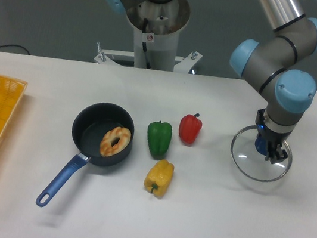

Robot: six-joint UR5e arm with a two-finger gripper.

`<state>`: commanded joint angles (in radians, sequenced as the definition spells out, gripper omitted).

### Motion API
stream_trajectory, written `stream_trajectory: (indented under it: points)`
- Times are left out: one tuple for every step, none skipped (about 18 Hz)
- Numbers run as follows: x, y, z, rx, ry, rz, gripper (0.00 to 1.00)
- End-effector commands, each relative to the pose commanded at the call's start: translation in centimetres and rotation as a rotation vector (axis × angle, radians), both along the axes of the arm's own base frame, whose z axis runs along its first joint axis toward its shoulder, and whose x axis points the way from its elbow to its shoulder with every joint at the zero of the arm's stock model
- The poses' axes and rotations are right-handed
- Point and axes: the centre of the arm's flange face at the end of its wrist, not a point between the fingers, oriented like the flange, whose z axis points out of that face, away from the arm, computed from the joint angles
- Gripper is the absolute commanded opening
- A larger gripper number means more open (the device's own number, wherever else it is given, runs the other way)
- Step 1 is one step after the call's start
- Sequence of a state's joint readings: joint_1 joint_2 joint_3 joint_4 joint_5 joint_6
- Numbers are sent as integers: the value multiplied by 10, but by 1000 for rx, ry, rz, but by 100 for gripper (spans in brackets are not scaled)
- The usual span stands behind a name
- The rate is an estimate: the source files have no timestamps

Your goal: Close the pot lid

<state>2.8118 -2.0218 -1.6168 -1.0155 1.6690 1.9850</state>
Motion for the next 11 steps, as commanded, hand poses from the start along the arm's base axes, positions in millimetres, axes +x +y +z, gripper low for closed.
stream_trajectory:
  points:
    - [0, 1, 0, 0, 0, -2, 60]
    - [1, 0, 0, 0, 0, 0, 60]
    - [1, 0, 2, 0, 1, 0, 60]
    - [1, 0, 3, 1, 3, 0, 60]
    - [2, 0, 3, 1, 3, 0, 60]
    - [4, 1, 4, -1, -3, -2, 60]
    - [4, 1, 6, -1, -3, -2, 59]
    - [4, 0, 7, -1, -4, 0, 59]
    - [6, 0, 10, 0, 0, 0, 59]
    - [8, -1, 15, 3, 7, 0, 59]
    - [9, -1, 16, 3, 7, 0, 59]
